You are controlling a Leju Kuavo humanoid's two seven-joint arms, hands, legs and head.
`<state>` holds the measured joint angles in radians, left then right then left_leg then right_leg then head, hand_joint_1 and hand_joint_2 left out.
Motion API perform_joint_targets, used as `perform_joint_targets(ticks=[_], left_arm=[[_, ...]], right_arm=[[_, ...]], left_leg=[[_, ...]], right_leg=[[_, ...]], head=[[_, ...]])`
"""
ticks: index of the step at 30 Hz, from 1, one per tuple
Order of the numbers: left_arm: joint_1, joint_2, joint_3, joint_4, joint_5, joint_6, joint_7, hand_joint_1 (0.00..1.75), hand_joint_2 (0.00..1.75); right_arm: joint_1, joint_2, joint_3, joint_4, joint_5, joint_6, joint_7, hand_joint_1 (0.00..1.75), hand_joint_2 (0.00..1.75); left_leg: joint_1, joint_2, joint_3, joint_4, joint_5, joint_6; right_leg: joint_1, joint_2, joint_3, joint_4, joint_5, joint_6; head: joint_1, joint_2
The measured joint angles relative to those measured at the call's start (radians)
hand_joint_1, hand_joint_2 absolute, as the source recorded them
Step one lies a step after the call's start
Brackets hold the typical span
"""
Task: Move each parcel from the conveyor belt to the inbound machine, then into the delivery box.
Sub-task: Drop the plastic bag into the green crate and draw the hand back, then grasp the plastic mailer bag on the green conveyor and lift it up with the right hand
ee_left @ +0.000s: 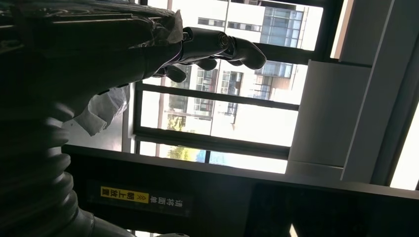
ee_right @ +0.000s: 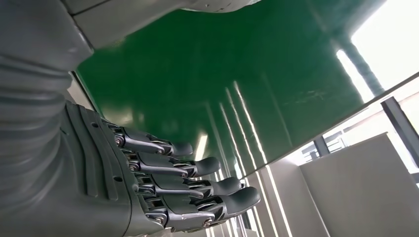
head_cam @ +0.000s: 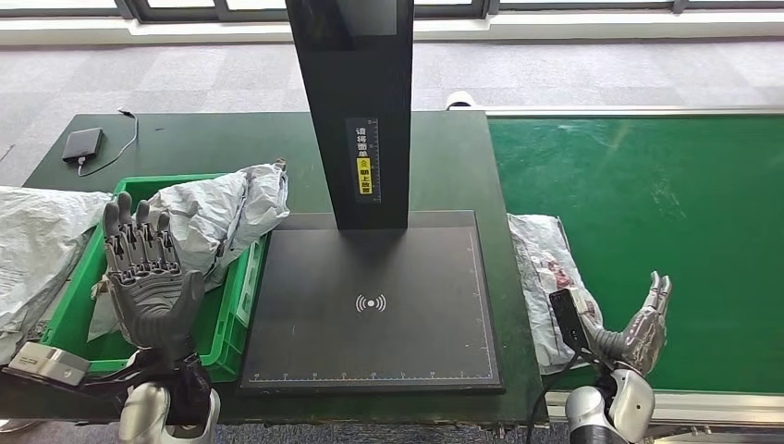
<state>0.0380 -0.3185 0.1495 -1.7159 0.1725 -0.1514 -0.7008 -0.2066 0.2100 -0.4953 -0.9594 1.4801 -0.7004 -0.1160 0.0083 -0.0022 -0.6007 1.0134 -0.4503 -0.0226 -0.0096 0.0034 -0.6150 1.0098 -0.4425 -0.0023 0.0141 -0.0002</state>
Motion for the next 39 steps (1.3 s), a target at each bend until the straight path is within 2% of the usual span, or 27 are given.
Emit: perform_joint_targets(ticks=[39], left_arm=[[0.000,0.000,0.000,0.003,0.000,0.000,0.000,0.00,1.75]], right_arm=[[-0.004,-0.007,-0.001,0.025,0.000,0.000,0.000,0.00,1.75]], left_leg=[[0.000,0.000,0.000,0.000,0.000,0.000]], right_leg=[[0.000,0.000,0.000,0.000,0.000,0.000]], head=[[0.000,0.000]])
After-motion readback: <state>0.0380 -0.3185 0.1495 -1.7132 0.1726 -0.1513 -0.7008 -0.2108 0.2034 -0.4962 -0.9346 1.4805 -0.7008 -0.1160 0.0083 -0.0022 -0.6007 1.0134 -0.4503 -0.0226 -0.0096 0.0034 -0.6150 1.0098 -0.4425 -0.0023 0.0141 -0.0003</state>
